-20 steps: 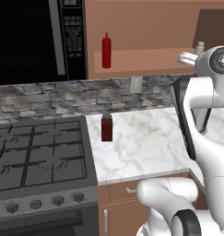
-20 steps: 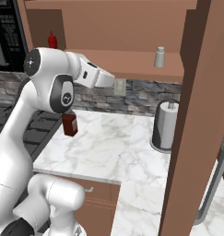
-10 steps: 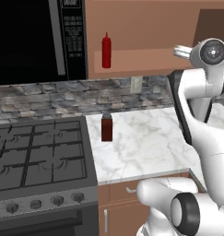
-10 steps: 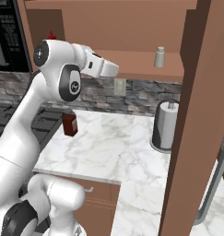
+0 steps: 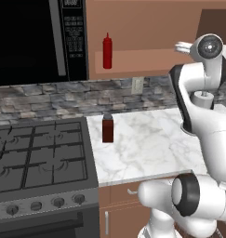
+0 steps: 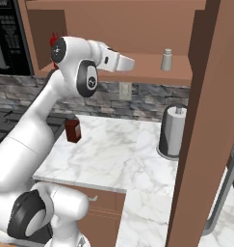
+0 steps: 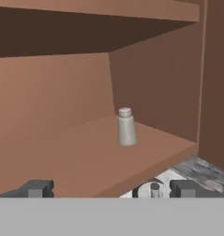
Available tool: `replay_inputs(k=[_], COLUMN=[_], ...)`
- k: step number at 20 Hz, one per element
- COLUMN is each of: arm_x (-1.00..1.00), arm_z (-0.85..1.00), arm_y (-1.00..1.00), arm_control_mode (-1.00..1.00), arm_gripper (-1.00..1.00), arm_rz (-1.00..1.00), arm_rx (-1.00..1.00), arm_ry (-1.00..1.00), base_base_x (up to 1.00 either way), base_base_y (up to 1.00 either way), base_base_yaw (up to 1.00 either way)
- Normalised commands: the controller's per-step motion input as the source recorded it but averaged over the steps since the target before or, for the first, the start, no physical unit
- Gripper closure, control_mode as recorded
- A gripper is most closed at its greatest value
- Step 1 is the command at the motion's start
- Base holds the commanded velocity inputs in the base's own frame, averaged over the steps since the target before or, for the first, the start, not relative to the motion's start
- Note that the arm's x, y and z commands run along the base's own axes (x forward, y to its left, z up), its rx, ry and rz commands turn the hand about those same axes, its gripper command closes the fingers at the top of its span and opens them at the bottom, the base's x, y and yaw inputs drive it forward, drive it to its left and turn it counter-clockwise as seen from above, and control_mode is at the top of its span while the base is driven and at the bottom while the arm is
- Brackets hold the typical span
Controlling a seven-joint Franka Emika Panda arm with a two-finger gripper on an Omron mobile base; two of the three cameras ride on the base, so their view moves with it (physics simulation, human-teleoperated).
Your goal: Collect the paprika, ketchup, and shaker from the cabinet and place them next to the stove.
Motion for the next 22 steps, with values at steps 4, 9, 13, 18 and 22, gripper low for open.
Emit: replay_inputs(k=[4,9,13,18,22], arm_x=[0.39,0.43,0.45,0.39,0.13], arm_z=[0.00,-0.05,-0.15,-0.13,-0.09], arm_y=[-0.42,-0.44,-0.46,-0.41,-0.02], arm_control_mode=[-1.00,-1.00,-1.00,-1.00,-1.00], arm_gripper=[-1.00,-1.00,-1.00,-1.00,-1.00], arm_rz=[0.00,0.00,0.00,0.00,0.00], arm_rx=[-0.03,0.00,0.00,0.00,-0.06], arm_ry=[0.00,-0.02,-0.01,0.00,0.00], base_base_x=[0.00,0.00,0.00,0.00,0.00], base_base_y=[0.00,0.00,0.00,0.00,0.00], base_base_yaw=[0.00,0.00,0.00,0.00,0.00])
